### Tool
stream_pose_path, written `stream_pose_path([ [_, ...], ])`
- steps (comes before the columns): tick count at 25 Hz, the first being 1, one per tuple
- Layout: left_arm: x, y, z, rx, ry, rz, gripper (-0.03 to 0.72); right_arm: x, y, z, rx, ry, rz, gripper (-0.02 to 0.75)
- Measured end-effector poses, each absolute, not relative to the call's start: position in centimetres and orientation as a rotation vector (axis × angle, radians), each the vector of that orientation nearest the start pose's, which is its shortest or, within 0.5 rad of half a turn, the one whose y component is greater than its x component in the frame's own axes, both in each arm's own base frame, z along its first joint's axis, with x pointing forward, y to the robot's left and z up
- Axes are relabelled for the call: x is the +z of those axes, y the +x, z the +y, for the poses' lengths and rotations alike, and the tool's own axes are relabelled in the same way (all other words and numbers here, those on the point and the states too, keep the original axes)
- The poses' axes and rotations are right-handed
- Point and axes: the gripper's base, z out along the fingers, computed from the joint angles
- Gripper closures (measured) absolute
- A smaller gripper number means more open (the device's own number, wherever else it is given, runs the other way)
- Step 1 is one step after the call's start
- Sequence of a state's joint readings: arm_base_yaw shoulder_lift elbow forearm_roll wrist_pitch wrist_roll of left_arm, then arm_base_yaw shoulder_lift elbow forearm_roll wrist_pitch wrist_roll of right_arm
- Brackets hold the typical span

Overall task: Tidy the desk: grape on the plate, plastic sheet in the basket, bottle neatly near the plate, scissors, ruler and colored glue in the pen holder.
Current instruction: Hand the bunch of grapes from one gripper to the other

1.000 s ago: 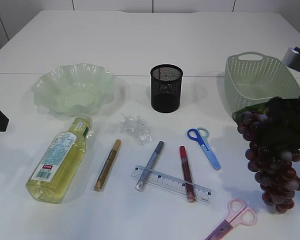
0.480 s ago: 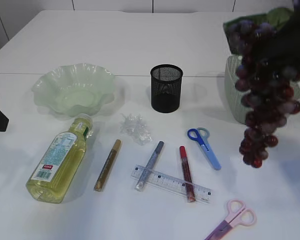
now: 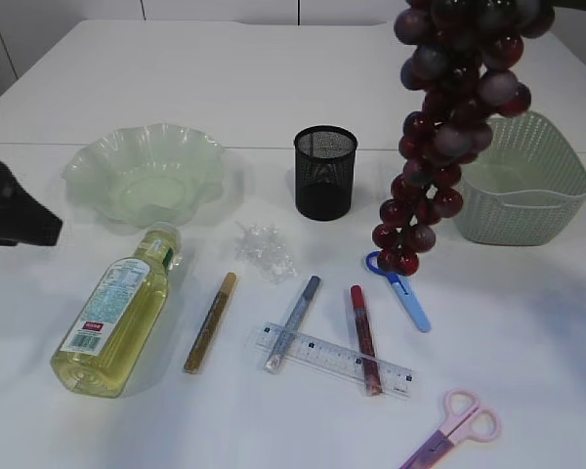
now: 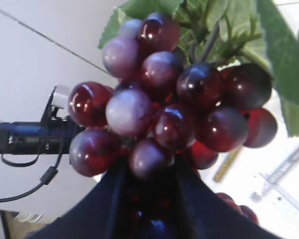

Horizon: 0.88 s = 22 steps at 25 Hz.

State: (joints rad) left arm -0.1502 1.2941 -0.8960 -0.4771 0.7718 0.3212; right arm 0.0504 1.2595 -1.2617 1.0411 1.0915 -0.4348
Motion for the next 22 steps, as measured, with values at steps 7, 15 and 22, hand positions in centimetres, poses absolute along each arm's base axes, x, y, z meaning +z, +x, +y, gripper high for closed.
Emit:
stream_pose_path([
  [7,29.9,24.3,-9.6,-0.868,0.546,2.228,0.327,41.6,23.5,9.7,1.21,-0.334,2.117,0.528],
  [15,32.5,23.4,-14.8,-0.961,0.852,1.72,0.309,42.2,23.4,10.3,1.266,-0.36,2.049,0.529],
  [22,32.2,23.7,-17.7,-1.009,0.865,1.617,0.125,42.2,23.4,10.4,1.265,-0.368,2.042,0.529],
])
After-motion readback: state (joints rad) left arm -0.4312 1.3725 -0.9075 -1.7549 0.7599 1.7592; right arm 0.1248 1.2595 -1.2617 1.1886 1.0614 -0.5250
